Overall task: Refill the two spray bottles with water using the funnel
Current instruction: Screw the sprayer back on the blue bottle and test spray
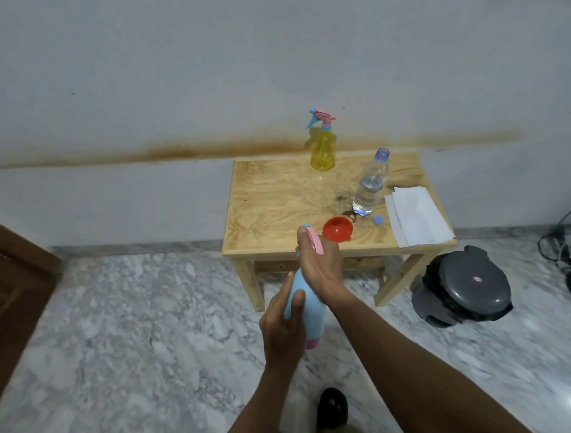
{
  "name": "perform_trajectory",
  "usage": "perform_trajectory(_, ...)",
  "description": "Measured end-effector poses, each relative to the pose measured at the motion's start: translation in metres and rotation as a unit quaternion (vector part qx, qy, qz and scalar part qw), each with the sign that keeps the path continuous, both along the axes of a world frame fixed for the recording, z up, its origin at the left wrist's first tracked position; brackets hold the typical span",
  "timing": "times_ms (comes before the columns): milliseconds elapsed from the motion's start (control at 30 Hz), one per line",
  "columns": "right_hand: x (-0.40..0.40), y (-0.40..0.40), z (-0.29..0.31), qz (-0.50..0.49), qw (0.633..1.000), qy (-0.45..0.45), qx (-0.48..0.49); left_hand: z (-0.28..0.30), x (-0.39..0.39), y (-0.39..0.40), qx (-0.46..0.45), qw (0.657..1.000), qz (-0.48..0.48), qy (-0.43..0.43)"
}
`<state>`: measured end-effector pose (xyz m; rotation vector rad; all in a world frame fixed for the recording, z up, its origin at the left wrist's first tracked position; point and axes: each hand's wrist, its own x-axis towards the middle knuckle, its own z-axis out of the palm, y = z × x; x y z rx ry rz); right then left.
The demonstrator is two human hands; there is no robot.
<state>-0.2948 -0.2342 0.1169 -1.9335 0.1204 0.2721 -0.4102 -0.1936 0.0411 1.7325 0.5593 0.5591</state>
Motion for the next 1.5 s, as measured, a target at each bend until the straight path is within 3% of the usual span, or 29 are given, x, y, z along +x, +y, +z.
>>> perform_trajectory(333,-0.015,0.018,-0.005,0.015,0.996,0.025,-0.081,0.008,-0.019,0.011,-0.004,1.0,0.007,0.025)
perform_trajectory(833,-0.011,0.014,0.001,0.054,0.995,0.003,-0.084,0.01,-0.012,0.0,-0.015,0.998,0.029,0.052)
perform_trajectory(1033,-0.005,0.009,0.001,0.026,0.993,0.009,-0.112,0.013,-0.006,-0.006,-0.013,0.999,0.021,0.044)
perform_trajectory(1233,0.004,0.004,0.004,0.072,0.993,0.005,-0.096,0.014,0.003,-0.01,-0.004,0.999,0.015,0.048)
perform_trajectory(1500,0.029,-0.012,0.01,0.018,0.993,0.011,-0.114,0.013,0.03,-0.022,-0.012,0.999,0.002,0.036)
